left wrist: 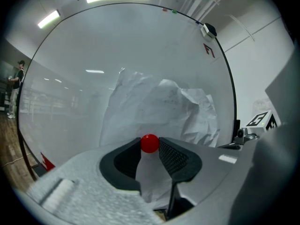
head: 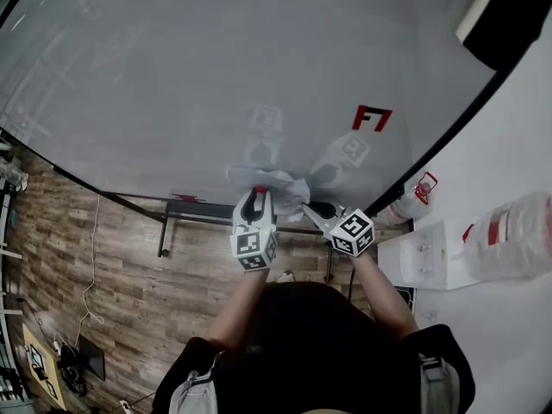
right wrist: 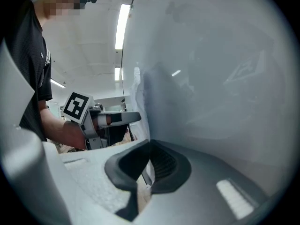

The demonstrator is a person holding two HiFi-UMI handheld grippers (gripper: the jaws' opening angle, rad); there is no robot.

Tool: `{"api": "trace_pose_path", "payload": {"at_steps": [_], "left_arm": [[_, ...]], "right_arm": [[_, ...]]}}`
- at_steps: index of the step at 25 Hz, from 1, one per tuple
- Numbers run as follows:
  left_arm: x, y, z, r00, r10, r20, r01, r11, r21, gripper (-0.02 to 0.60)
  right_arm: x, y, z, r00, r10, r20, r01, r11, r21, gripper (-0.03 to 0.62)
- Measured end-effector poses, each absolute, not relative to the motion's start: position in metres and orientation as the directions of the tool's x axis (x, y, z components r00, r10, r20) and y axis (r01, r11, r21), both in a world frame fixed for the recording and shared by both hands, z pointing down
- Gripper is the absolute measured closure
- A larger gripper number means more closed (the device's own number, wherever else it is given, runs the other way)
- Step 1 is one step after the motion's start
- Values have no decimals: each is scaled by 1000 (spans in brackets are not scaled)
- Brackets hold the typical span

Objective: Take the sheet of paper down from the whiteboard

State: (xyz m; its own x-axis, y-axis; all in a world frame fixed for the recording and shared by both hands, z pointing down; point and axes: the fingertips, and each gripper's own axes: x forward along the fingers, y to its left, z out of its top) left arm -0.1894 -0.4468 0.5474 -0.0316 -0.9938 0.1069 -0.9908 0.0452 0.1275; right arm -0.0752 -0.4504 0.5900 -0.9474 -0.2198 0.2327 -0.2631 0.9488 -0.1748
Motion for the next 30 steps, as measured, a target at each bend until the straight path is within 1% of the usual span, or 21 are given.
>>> {"api": "trace_pose_path", "payload": {"at_steps": [6,10,19,23,27,30], "left_arm": [[-194,-428,549,-59,-991,119,-989,75,130,453],[-195,-411,546,-70,-990,119,-987,86,133,452],[-180,-372,549,-80,-989,128,-986,97,139,451],[-170,-354,553,-82,-987,138,-984,103,145,452],[-157,-336,555,-81,-986,146,-983,103,152,451],[-147,-323,557,-84,-985,149,-982,107,154,451]], "right_arm": [[-77,-442,590,-954,-201,221,-244,951,-192,589],[-75,-430,587,-961,-192,198,-236,944,-232,589],[-56,-400,586,-962,-199,186,-243,934,-261,589],[-43,-385,588,-959,-205,198,-251,936,-248,589],[-31,-365,592,-950,-195,246,-245,950,-193,589],[-22,-351,593,-948,-189,255,-241,952,-188,589]]}}
